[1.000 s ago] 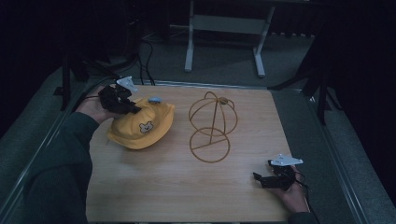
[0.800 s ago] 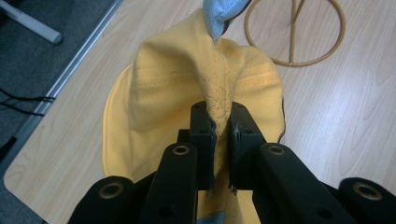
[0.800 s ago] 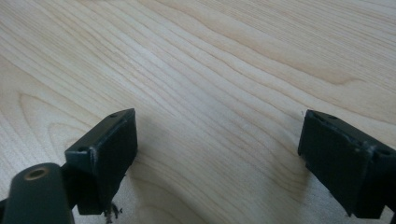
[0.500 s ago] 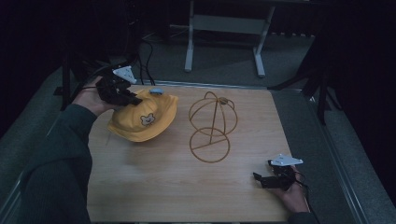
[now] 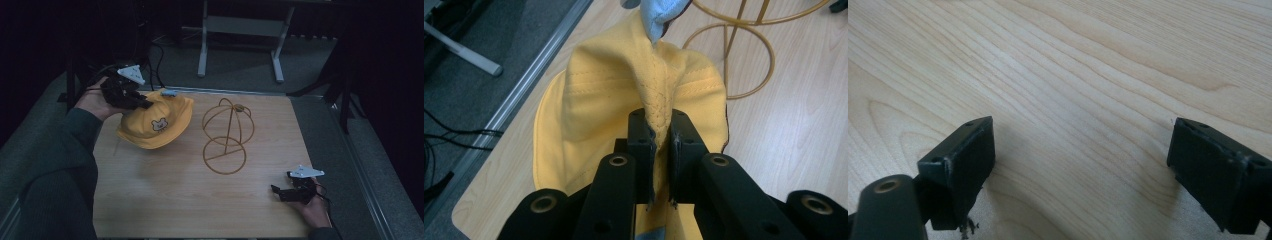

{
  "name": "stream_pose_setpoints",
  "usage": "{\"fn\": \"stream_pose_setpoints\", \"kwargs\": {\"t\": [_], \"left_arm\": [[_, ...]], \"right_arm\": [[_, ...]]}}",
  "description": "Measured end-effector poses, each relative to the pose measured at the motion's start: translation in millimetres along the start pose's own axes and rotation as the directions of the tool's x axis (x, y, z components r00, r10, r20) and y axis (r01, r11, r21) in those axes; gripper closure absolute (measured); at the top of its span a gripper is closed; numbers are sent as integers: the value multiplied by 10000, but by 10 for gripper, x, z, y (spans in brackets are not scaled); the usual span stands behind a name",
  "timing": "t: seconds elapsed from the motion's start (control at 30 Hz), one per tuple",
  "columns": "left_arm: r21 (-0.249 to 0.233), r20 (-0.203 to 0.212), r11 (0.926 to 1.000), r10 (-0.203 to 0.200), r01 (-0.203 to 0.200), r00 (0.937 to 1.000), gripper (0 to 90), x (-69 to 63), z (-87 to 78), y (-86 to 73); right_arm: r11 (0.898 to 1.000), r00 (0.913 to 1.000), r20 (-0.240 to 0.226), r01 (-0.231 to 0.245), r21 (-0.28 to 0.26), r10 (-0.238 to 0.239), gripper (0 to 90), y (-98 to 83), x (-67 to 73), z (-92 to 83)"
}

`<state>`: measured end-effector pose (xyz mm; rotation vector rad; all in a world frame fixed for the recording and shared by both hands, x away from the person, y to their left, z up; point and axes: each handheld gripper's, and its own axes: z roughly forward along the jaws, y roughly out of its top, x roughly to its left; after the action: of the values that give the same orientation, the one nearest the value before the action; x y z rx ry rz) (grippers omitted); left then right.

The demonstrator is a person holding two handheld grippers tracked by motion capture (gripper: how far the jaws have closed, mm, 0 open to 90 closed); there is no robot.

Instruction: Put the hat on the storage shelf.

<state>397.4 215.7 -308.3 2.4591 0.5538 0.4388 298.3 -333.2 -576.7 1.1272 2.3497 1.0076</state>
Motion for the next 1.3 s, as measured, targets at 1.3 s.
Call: {"fn": "stream_pose_setpoints", "kwargs": {"t": [1.3], "left_arm": [[-778,30,9895,1224,-1218,9925,822,-168,-289,497]], "right_arm": [[10000,10000,-39,-1,26,1,118,1,2,-3]]}}
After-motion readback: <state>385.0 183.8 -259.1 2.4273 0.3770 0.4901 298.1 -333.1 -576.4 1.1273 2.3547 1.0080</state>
